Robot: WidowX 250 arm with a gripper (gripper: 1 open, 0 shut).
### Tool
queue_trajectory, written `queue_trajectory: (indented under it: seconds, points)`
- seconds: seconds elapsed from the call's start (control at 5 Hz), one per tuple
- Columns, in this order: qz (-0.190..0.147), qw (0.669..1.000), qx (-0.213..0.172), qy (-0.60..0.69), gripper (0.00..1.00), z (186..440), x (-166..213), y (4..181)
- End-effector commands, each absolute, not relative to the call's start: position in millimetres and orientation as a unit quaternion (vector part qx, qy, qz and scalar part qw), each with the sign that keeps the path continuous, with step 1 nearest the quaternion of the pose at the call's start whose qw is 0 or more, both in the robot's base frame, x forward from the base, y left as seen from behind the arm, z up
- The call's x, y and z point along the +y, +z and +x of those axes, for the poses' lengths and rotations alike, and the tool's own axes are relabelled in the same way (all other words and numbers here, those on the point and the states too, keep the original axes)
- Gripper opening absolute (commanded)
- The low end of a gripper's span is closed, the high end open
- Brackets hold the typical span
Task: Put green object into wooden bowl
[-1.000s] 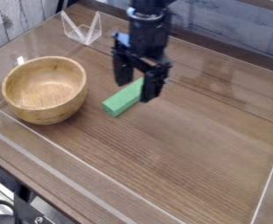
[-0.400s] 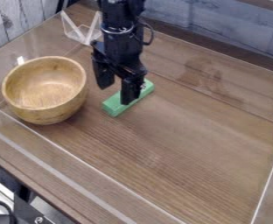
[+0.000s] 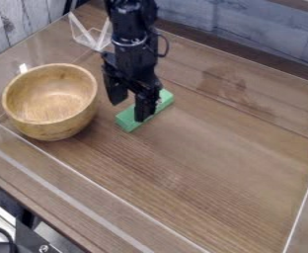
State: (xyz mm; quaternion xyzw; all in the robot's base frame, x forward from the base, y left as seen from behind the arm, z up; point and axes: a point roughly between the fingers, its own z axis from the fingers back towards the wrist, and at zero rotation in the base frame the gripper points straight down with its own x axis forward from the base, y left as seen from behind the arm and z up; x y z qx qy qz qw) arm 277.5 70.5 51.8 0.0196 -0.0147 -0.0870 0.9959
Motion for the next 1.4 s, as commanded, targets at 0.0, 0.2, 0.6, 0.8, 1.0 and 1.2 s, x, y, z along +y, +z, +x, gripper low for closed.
queue_trajectory:
  seconds: [0.0, 0.2, 0.6, 0.8, 1.0, 1.2]
  points:
    - [0.027, 0.994, -0.042, -0.096, 1.0, 290, 76, 62.5]
    - [0.03, 0.996, -0.044, -0.075, 0.0, 296, 80, 61.4]
    - [0.022, 0.993, -0.052, -0.103, 1.0, 292, 79, 49.1]
    - [0.013, 0.989, -0.058, -0.136, 1.0, 286, 77, 41.4]
    - [0.011, 0.984, -0.065, -0.166, 0.0, 280, 74, 37.2]
    - [0.01, 0.987, -0.069, -0.145, 0.0, 285, 73, 52.0]
